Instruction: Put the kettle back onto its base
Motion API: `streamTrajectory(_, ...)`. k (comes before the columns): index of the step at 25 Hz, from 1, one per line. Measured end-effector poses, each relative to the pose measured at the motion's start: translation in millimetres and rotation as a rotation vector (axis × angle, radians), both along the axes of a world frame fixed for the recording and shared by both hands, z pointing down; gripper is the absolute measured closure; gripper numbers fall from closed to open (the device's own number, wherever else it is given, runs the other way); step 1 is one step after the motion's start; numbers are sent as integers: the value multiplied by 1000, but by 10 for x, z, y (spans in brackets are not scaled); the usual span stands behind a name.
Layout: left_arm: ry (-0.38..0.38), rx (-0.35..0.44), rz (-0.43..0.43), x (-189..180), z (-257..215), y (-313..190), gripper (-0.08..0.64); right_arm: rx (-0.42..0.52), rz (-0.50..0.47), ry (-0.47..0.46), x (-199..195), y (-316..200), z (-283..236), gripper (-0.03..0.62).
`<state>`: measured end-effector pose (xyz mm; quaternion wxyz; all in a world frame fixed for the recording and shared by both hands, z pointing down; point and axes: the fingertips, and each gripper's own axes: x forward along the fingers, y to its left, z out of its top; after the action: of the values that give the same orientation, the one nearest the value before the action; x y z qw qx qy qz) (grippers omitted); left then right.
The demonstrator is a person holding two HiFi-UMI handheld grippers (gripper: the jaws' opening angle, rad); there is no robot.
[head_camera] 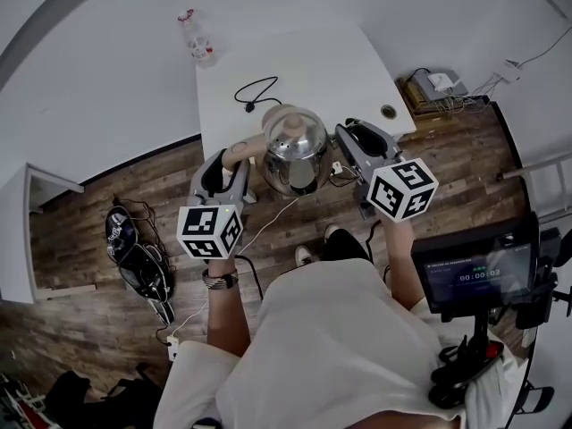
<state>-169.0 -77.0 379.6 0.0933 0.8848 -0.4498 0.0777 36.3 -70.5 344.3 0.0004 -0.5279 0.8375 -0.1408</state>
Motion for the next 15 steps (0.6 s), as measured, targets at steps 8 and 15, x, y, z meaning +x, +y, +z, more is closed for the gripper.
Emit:
streamTrajectory(8,6,-14,-7,-17,-3,-346,393,-14,-1,4,-20,-341,-21,492)
streamTrajectory(15,-9,-30,-31,-40,59,-570,393,-32,-20,-10,-42,-662,46,494)
